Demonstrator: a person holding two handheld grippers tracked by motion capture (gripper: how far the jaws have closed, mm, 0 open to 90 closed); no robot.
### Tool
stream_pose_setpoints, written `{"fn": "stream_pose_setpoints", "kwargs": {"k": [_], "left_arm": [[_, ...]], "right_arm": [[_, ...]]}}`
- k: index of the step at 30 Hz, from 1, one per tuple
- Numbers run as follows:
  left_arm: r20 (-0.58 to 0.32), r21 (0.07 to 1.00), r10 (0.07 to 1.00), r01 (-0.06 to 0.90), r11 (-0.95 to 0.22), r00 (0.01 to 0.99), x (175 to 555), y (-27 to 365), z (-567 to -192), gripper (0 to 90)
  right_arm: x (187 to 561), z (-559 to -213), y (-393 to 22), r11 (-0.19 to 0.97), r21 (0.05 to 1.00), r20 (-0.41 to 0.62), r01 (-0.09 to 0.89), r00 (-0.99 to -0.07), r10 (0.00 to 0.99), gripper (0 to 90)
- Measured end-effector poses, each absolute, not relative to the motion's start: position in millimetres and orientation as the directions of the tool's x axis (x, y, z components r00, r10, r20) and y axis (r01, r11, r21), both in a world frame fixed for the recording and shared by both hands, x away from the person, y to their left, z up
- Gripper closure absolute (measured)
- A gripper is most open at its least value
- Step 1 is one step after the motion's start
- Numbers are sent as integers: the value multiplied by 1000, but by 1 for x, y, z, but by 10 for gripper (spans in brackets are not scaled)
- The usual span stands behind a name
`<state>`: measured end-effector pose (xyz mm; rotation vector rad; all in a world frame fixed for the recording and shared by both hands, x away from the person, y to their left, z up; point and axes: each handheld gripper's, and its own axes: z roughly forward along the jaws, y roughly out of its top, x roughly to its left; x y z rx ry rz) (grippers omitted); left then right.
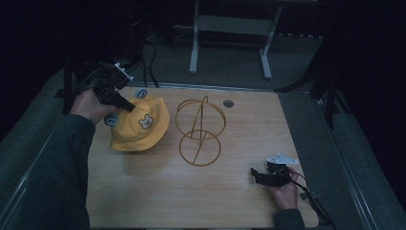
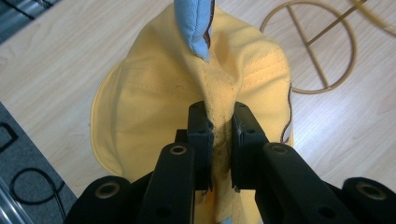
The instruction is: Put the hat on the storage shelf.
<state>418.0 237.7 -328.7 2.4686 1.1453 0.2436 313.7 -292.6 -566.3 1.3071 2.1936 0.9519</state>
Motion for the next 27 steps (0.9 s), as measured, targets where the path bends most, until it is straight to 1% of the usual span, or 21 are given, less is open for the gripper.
{"fn": "stream_pose_setpoints", "kwargs": {"k": [8, 14, 18, 26, 27], "left_arm": [[-13, 476, 753, 666, -574, 658, 409, 241, -311, 804], [-17, 490, 747, 657, -573, 664, 408, 241, -307, 804], [-30, 527, 745, 643, -555, 667, 405, 243, -299, 804], [-40, 550, 739, 632, -546, 673, 403, 245, -294, 805], [-46, 563, 738, 627, -538, 674, 403, 247, -292, 805]], "right_arm": [[314, -566, -292, 326, 733, -4, 597, -475, 880, 204], [314, -566, -292, 327, 733, -4, 597, -476, 879, 204], [314, -566, -292, 327, 733, -4, 596, -477, 879, 204], [314, -566, -292, 329, 733, -4, 595, -480, 877, 204], [314, -566, -292, 329, 733, -4, 595, -480, 877, 204]]}}
